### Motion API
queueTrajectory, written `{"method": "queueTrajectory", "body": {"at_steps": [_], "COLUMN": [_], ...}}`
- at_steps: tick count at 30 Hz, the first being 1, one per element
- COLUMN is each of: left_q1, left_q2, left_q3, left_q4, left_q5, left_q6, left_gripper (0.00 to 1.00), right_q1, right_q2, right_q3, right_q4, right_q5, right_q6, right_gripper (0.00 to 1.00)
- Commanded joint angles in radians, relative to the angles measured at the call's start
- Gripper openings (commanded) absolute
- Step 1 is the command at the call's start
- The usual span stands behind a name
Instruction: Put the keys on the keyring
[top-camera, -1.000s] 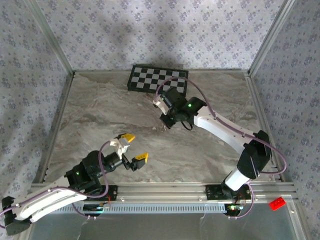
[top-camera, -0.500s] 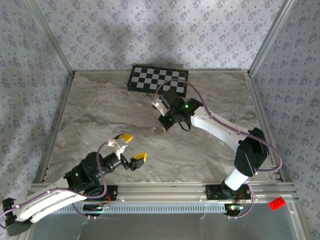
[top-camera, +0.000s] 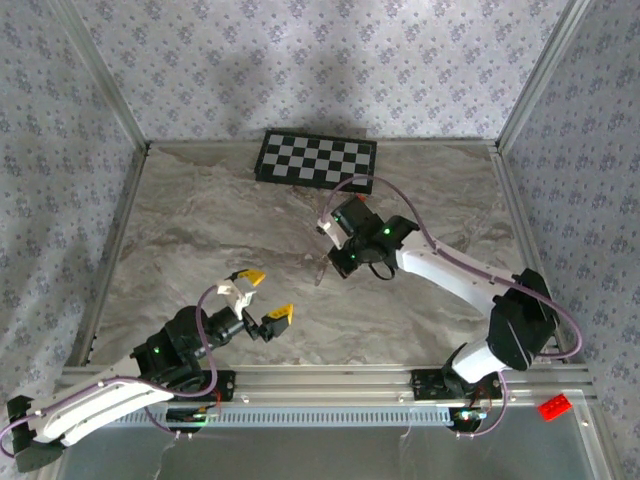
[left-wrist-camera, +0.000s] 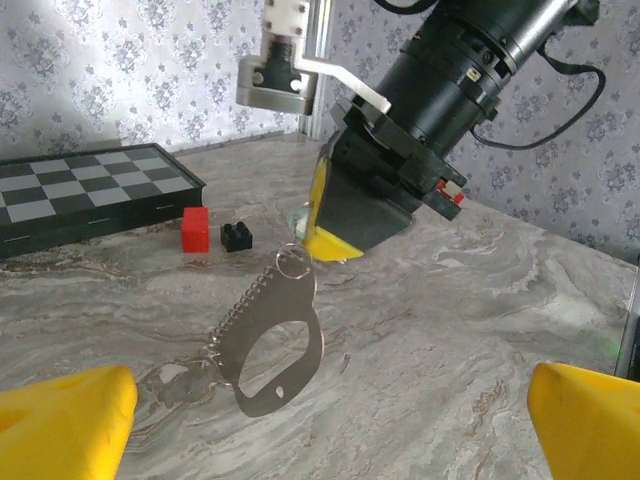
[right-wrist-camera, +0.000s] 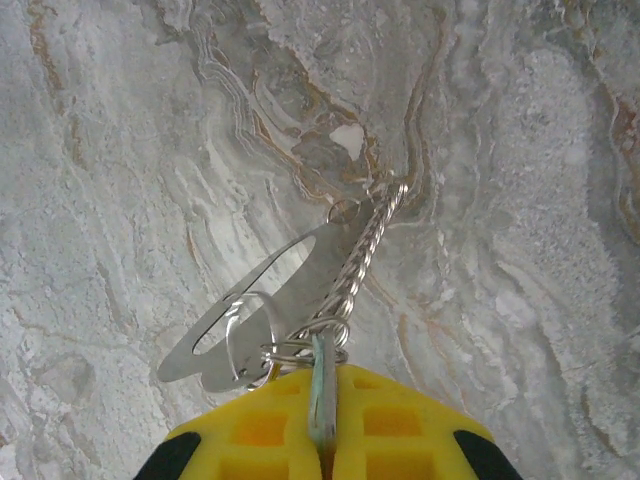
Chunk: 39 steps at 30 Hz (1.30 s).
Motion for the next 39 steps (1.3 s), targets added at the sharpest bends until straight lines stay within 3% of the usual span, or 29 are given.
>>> {"method": "queueTrajectory", "body": {"at_steps": [1, 39], "left_q1": [0.005, 0.055], "left_q2": [-0.012, 0.109], "left_q3": [-0.002, 0.05], "left_q4": [0.044, 0.026], "left_q5": [-0.014, -0.065], "left_q6": [-0.002, -0.01], "left_gripper": [0.99, 1.0], "right_q1": [0.0, 0.096], "right_q2": [-0.017, -0.172], "right_q3": [-0.052, -0.619], "right_q4": [0.019, 0.407], "right_q5": [-0.028, -0.028], "right_q6": [0.053, 0.405], "right_gripper": [0.0, 0.0]}}
